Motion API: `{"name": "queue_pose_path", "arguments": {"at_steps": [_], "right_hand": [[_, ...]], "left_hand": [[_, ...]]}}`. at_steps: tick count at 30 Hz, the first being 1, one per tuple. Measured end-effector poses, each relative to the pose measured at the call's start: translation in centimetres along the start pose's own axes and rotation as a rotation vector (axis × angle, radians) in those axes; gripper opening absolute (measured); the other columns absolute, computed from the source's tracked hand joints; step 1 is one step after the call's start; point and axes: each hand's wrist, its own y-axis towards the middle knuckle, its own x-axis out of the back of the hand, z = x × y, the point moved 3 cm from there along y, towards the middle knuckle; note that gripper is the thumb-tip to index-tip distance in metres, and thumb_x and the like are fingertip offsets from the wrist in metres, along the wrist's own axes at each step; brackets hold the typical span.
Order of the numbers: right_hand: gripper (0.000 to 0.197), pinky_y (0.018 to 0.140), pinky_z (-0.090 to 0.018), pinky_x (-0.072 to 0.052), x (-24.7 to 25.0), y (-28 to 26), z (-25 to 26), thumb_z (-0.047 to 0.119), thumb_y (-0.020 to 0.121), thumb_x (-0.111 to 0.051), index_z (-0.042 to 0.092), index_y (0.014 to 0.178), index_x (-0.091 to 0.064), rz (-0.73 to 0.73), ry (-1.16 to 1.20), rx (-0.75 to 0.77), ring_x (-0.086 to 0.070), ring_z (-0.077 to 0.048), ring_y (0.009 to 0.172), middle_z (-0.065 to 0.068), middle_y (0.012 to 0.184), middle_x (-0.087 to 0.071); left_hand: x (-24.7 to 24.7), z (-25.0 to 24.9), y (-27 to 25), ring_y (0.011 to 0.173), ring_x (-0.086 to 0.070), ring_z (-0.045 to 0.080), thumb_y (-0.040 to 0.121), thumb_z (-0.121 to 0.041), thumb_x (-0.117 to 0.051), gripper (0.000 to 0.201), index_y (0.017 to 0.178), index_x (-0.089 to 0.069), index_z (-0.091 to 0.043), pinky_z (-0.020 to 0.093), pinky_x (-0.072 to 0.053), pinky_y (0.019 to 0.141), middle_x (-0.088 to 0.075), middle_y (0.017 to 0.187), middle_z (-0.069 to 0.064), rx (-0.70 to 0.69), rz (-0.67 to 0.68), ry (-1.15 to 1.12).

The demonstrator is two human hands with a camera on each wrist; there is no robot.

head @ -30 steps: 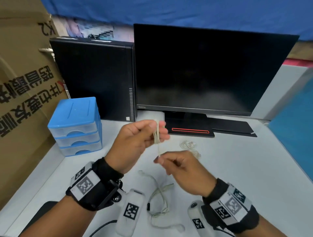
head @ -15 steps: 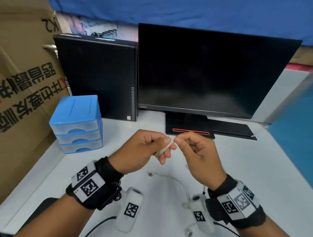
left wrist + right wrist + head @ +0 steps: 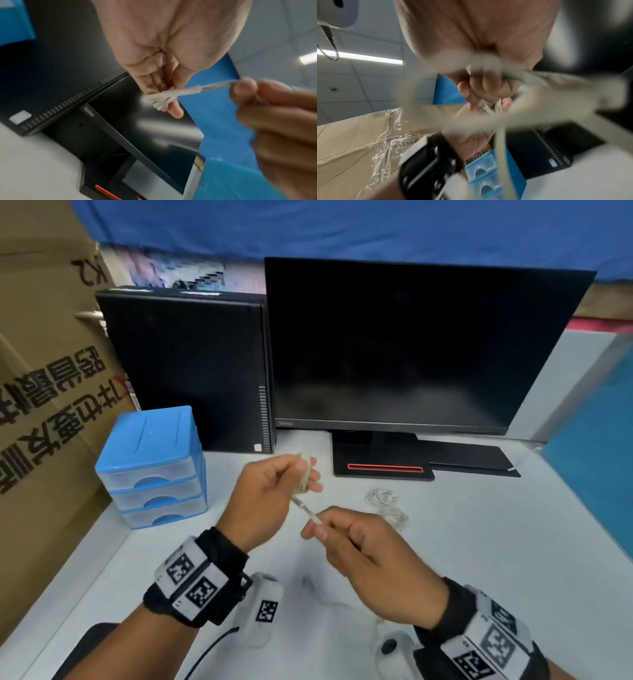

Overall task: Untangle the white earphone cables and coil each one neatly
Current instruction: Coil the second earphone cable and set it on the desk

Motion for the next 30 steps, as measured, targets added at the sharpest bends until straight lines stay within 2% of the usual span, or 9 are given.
{"name": "queue_pose_path", "arguments": {"at_steps": [3, 6, 8, 10, 16, 19, 22, 25, 30], "right_hand": [[0.024, 0.055, -0.019, -0.036, 2.0, 0.4, 0.9, 0.021, 0.101, -0.046, 0.015, 0.091, -0.066, -0.120, -0.057, 0.079, -0.038, -0.007, 0.054, 0.013, 0.058, -0.047], [0.021, 0.057, -0.025, -0.043, 4.0, 0.8, 0.4, 0.015, 0.099, -0.052, 0.015, 0.085, -0.067, -0.269, -0.090, 0.132, -0.048, -0.013, 0.057, 0.011, 0.067, -0.062], [0.017, 0.056, -0.029, -0.045, 4.9, 1.0, -0.1, 0.015, 0.096, -0.059, 0.017, 0.082, -0.068, -0.347, -0.059, 0.117, -0.050, -0.018, 0.057, -0.005, 0.069, -0.063], [0.013, 0.052, -0.027, -0.041, 5.2, 1.1, -0.3, 0.016, 0.092, -0.064, 0.017, 0.080, -0.070, -0.386, 0.016, 0.107, -0.045, -0.014, 0.053, -0.011, 0.065, -0.061], [0.026, 0.047, -0.018, -0.035, 3.7, 1.5, -1.5, 0.021, 0.097, -0.054, 0.021, 0.077, -0.070, -0.273, 0.118, 0.024, -0.040, -0.010, 0.047, 0.002, 0.059, -0.055], [0.034, 0.043, -0.021, -0.034, 1.4, 1.3, -1.8, 0.024, 0.101, -0.049, 0.032, 0.073, -0.067, -0.165, 0.176, -0.071, -0.038, -0.020, 0.046, 0.001, 0.057, -0.057], [0.024, 0.042, -0.024, -0.036, -0.5, 1.0, -2.5, 0.028, 0.103, -0.044, 0.019, 0.102, -0.066, -0.085, 0.240, -0.193, -0.040, -0.022, 0.044, -0.003, 0.059, -0.058], [0.018, 0.042, -0.024, -0.038, -1.6, 0.9, -3.3, 0.027, 0.103, -0.044, 0.022, 0.116, -0.056, -0.057, 0.297, -0.270, -0.042, -0.019, 0.040, -0.006, 0.060, -0.058], [0.012, 0.040, -0.023, -0.032, -1.9, 0.7, -4.5, 0.024, 0.099, -0.055, 0.013, 0.104, -0.054, -0.161, 0.406, -0.386, -0.036, -0.016, 0.038, -0.006, 0.060, -0.057]], "left_hand": [[-1.4, 0.1, -1.1, 0.075, -0.063, 0.016, 0.102, -0.024, -0.047, 0.030, 0.085, -0.070, -0.014, 0.025, -0.049, 0.076, -0.069, 0.079, -0.001, -0.041, 0.229, 0.120], [-2.3, -0.8, -1.8, 0.065, -0.056, 0.016, 0.099, -0.026, -0.042, 0.033, 0.084, -0.069, -0.015, 0.026, -0.047, 0.071, -0.064, 0.075, 0.001, -0.033, 0.351, 0.051], [-2.3, -1.5, -1.9, 0.063, -0.054, 0.015, 0.099, -0.026, -0.041, 0.034, 0.089, -0.070, -0.010, 0.024, -0.046, 0.069, -0.063, 0.075, 0.001, -0.015, 0.384, -0.010], [-2.2, -2.1, -2.0, 0.062, -0.053, 0.014, 0.098, -0.026, -0.041, 0.035, 0.091, -0.069, -0.004, 0.021, -0.045, 0.068, -0.063, 0.074, 0.001, 0.008, 0.392, -0.079], [-1.8, -4.1, -2.3, 0.066, -0.058, 0.017, 0.094, -0.027, -0.046, 0.034, 0.097, -0.072, -0.006, 0.025, -0.050, 0.070, -0.064, 0.077, 0.006, 0.051, 0.382, -0.444], [-1.7, -4.1, -2.2, 0.067, -0.060, 0.015, 0.093, -0.027, -0.050, 0.030, 0.097, -0.074, -0.009, 0.025, -0.051, 0.068, -0.064, 0.075, 0.005, 0.095, 0.280, -0.500], [-1.4, -3.2, -1.5, 0.071, -0.062, 0.013, 0.092, -0.033, -0.056, 0.030, 0.100, -0.070, -0.008, 0.022, -0.053, 0.069, -0.065, 0.076, 0.003, 0.185, 0.087, -0.602], [-0.5, -2.2, -0.9, 0.080, -0.070, 0.011, 0.094, -0.029, -0.052, 0.028, 0.102, -0.067, -0.007, 0.021, -0.057, 0.075, -0.072, 0.083, 0.002, 0.221, -0.117, -0.678], [1.4, -1.4, -0.1, 0.096, -0.072, 0.013, 0.100, -0.025, -0.049, 0.024, 0.109, -0.064, -0.009, 0.022, -0.056, 0.084, -0.076, 0.094, 0.001, 0.212, -0.293, -0.702]]}}
